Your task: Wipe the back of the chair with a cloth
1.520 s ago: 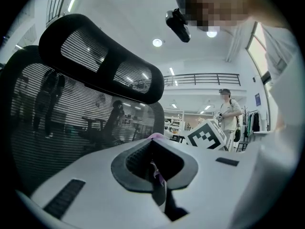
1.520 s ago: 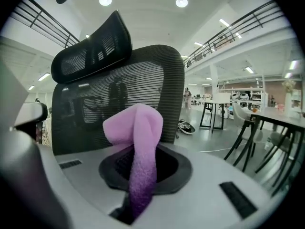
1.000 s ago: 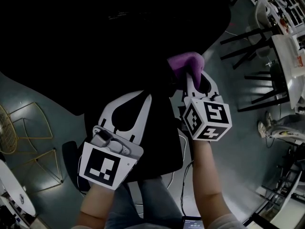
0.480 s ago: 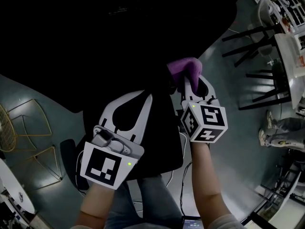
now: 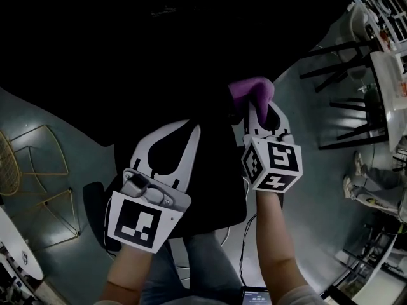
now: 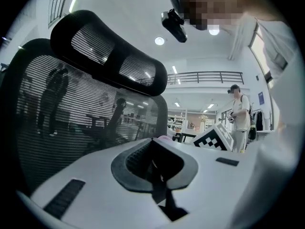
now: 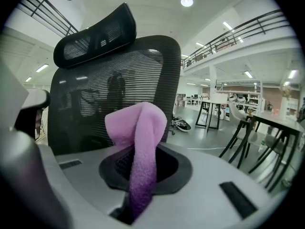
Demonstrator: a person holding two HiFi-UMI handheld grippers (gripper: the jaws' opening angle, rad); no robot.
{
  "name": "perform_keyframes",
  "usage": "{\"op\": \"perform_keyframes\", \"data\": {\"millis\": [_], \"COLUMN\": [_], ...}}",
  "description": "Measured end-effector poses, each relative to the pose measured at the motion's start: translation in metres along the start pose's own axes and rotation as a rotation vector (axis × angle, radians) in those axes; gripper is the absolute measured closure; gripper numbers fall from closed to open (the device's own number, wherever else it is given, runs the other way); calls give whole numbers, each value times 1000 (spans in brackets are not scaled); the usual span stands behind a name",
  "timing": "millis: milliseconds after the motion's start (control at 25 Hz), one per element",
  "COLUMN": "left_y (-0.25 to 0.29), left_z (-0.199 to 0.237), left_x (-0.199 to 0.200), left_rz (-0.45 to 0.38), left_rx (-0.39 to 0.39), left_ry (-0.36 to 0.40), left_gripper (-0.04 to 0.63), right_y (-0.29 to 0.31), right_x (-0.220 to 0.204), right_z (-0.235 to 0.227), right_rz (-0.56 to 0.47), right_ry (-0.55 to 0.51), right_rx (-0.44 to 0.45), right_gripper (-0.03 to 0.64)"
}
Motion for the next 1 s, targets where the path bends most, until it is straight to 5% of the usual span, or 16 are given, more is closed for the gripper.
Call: {"op": "perform_keyframes", "data": {"millis": [360, 1000], "left_y": [-49, -86], "left_z": [43, 67], "left_x": [-14, -6], "left_rz": [-8, -6], "left_rx": [52, 125], "left_ry": [-12, -14], "left_gripper": [583, 583], "right_y": [12, 17], "right_x": [4, 15], "right_z": [75, 121], "right_rz": [4, 8], "right_ry": [-45, -51], "right_rx": [41, 86], "right_gripper": [565, 565]}}
Point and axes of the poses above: the fingertips, and each gripper's own axes: y forward along the fingers, z to its left, x out of its top, the point moved 7 cm from there along -y, backward along the fingers, and after that the axes turned 15 degrees about z, right-handed, at the moved point
